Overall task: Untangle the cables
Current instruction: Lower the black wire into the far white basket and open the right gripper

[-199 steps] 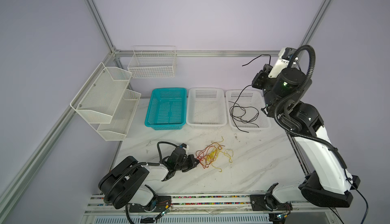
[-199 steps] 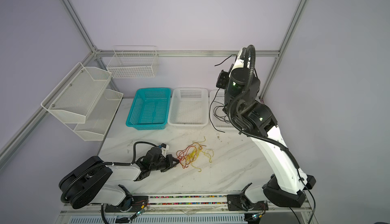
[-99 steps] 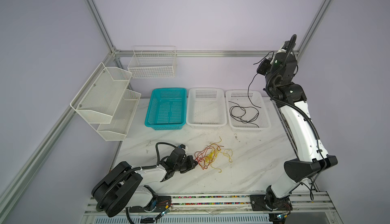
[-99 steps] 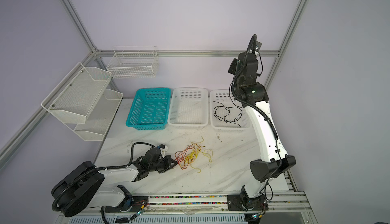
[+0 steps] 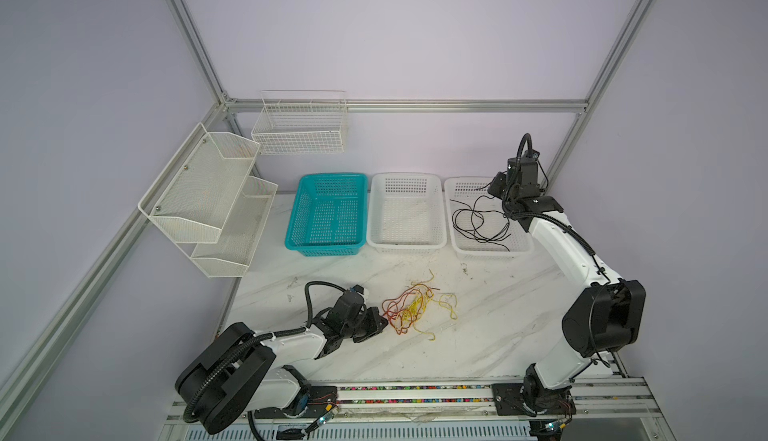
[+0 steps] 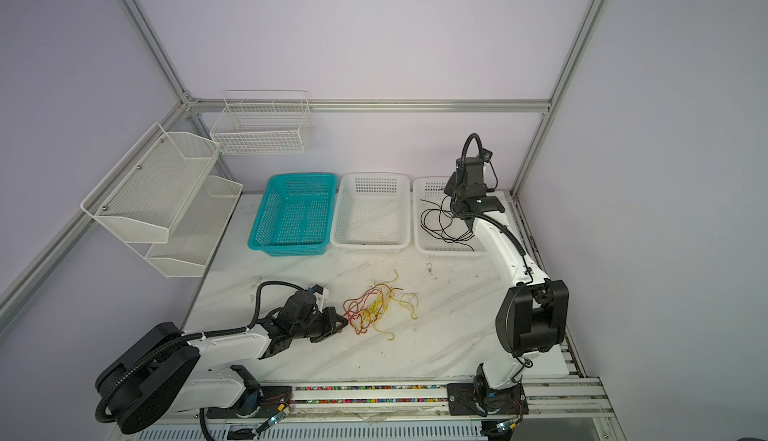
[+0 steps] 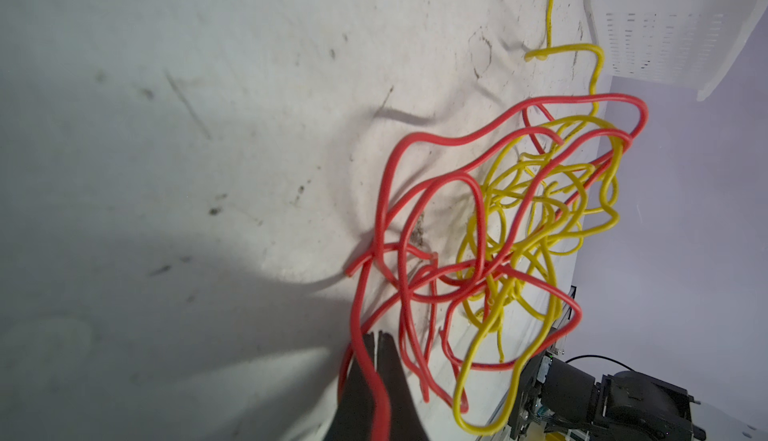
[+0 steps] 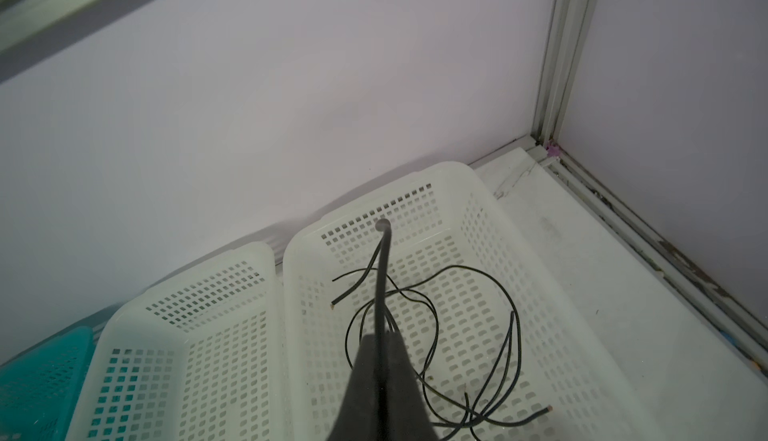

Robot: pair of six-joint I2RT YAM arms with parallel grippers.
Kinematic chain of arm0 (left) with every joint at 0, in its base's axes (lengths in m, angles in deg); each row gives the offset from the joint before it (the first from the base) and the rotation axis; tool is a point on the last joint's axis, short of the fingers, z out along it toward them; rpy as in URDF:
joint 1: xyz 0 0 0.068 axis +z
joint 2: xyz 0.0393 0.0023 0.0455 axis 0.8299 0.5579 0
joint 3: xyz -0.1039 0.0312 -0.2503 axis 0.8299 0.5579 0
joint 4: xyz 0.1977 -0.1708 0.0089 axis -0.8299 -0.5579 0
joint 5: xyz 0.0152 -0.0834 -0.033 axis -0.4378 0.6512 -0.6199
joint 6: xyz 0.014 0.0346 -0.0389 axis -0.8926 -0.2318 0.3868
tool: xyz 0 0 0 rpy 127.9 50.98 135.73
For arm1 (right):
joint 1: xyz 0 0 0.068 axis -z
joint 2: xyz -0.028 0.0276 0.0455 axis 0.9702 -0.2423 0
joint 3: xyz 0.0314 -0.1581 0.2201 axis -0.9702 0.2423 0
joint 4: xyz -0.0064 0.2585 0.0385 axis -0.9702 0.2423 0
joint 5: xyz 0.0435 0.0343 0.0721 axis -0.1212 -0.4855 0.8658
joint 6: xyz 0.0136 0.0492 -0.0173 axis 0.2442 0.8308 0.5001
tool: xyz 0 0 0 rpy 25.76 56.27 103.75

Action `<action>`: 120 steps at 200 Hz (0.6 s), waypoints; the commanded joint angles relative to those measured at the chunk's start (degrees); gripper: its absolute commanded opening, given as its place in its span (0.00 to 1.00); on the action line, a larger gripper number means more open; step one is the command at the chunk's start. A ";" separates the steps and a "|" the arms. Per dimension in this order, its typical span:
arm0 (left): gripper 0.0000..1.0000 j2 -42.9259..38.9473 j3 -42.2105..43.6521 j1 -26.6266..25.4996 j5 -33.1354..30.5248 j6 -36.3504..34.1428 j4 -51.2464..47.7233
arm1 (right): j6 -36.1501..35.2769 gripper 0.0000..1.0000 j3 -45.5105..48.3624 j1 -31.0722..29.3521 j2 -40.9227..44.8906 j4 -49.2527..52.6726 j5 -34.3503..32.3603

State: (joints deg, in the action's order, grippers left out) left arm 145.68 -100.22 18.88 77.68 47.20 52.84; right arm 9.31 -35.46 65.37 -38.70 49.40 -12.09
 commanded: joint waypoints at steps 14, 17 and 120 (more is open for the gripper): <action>0.00 -2.66 -2.07 -0.23 -0.65 -0.85 -2.98 | 4.94 0.00 5.95 0.01 0.13 -3.58 3.96; 0.00 -2.85 -2.13 -0.31 -0.55 -0.85 -3.03 | 5.07 0.00 6.38 0.02 -0.07 -3.65 4.32; 0.00 -6.40 -3.17 -0.25 -0.53 -1.53 -5.52 | 7.06 0.31 20.49 -0.01 5.98 -5.61 10.48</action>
State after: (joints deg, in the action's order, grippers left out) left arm 140.71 -100.22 18.88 77.55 47.18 47.77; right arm 15.56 -16.38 65.37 -36.65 44.70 -1.99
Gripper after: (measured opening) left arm 0.048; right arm 0.286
